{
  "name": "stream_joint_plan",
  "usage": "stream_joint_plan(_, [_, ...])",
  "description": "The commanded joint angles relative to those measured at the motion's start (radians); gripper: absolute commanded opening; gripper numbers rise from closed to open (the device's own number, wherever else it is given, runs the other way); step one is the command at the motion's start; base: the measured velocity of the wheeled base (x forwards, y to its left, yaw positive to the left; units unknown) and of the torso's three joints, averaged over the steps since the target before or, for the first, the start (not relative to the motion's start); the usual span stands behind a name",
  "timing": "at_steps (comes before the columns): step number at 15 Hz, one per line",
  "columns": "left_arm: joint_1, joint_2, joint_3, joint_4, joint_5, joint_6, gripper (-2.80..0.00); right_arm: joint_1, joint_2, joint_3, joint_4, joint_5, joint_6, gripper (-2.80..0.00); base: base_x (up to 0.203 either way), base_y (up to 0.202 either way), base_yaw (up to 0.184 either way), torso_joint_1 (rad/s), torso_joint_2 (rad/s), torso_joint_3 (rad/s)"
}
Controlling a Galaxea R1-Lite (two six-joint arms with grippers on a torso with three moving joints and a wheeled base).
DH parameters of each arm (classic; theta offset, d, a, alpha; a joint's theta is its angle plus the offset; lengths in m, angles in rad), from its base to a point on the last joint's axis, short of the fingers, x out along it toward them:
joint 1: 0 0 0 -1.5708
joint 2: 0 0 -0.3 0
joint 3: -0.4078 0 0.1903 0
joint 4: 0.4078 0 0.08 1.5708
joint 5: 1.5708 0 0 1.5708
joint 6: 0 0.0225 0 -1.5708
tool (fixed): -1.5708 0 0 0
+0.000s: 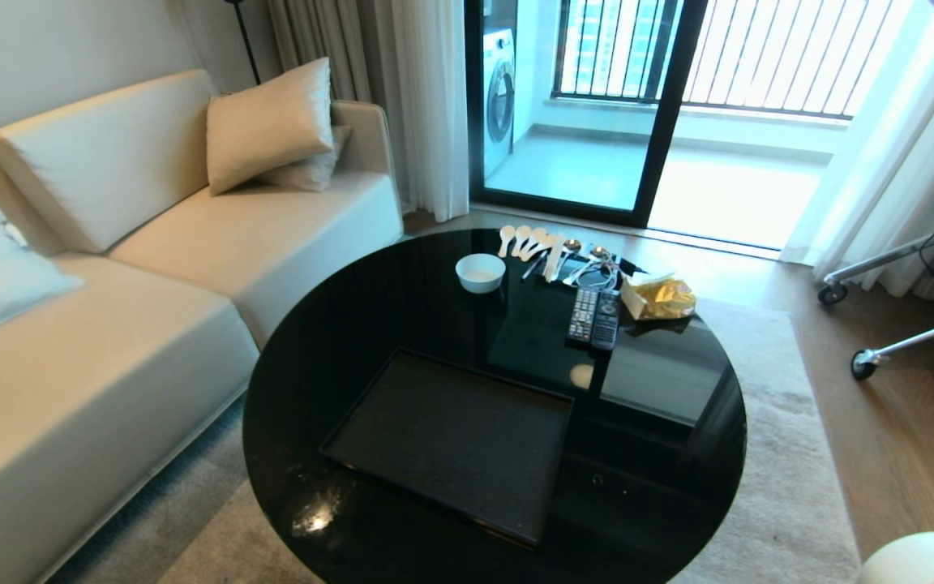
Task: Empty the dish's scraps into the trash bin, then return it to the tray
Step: Put the bowl back to the table
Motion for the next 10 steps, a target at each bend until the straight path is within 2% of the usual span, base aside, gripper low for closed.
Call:
stream_joint_plan(1, [0.0, 0.001, 0.0, 0.0, 0.001, -0.001, -2.8, 0.0, 0.001, 0.0, 0.0, 0.001, -0.002, -2.8, 0.0, 0.0, 0.0, 0.0, 0.0, 0.0])
stream_joint_plan(10, [0.0, 0.0, 0.0, 0.0, 0.001, -0.001, -2.8, 0.0, 0.001, -0.005, 0.013, 0.03, -0.079, -2.8, 0.0, 0.0, 0.0, 0.0, 0.0, 0.0])
